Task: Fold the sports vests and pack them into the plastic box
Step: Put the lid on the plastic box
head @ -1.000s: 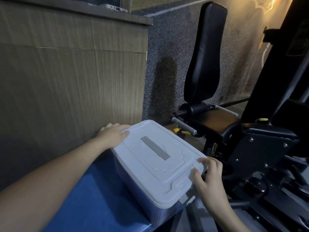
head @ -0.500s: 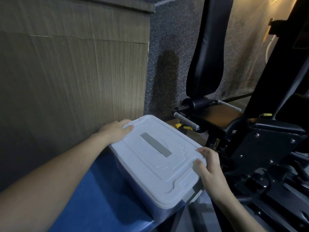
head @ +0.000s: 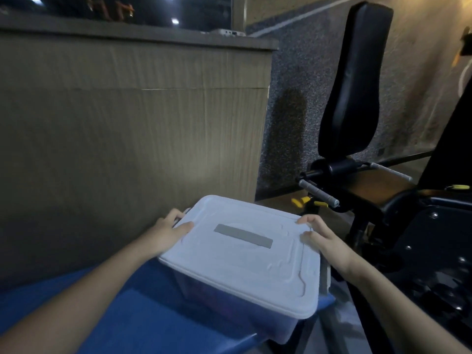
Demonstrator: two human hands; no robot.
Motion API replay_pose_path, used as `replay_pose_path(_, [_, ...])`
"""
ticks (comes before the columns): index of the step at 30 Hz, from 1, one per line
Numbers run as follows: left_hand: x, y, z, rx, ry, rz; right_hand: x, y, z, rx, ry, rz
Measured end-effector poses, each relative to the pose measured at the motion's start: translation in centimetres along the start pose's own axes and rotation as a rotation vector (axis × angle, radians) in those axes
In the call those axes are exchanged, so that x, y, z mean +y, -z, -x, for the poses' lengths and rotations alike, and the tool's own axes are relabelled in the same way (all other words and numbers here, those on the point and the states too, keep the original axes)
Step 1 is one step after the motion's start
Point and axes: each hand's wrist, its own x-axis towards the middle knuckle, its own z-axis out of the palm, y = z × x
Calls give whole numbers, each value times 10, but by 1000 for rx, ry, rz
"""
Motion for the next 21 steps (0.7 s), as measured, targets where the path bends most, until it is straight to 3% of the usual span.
replay_pose_path(13, [-95,73,136,294,254,-93,-50,-137,-22,-288,24,-24])
replay_pose_path(21, [-153,121,212,392,385,-70,-84,-234,-29,-462,81,22])
